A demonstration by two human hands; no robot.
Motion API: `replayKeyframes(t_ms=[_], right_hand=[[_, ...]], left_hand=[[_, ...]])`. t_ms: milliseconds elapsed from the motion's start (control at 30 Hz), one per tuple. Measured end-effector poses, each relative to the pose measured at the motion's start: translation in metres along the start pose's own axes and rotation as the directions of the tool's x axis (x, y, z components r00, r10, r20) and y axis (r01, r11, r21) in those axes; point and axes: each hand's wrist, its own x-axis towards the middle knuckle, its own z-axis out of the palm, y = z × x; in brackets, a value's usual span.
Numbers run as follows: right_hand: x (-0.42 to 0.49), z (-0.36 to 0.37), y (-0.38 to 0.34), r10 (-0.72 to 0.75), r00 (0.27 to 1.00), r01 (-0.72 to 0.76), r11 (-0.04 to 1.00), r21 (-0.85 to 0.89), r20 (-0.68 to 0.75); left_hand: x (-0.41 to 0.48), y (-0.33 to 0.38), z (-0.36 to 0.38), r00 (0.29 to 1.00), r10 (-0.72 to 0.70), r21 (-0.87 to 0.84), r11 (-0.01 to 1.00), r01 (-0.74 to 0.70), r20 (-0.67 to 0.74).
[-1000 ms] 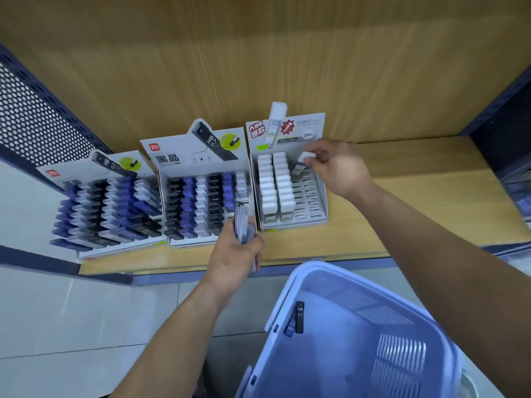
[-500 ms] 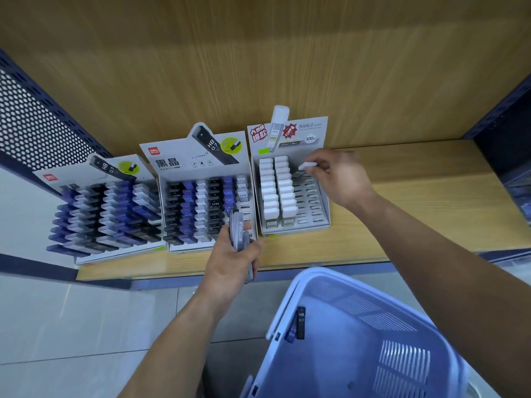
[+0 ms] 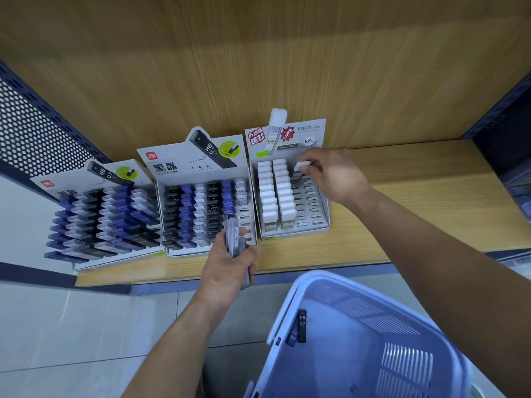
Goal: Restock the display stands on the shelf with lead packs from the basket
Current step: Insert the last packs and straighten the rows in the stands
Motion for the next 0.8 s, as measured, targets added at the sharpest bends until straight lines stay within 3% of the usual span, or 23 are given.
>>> replayKeyframes(t_ms=[233,400,533,800], right_hand=[[0.005,0.005,-0.002,-0.006,1.000,0.006,1.000,-0.024,0.015],[-0.001,0.016,-0.004,-0.089,0.977,0.080,0.995,-0.054,-0.193],[-0.003,0.021,-0.004,-0.123,0.954,0.099,0.990,-0.100,-0.272],[0.001,0.018,-0.002,-0.055,0.990,0.038,0.992,-0.122,-0.132]], left_hand=[[0.001,-0.003,0.000,1.000,0.005,0.014,1.000,-0.005,-0.006],[-0.001,-0.004,-0.001,1.000,0.010,0.025,1.000,-0.009,-0.012],[-0.001,-0.003,-0.002,1.000,0.008,0.013,1.000,-0.007,-0.010],[-0.002,-0.003,-0.005,1.000,-0.004,0.035,0.999,0.005,-0.018]])
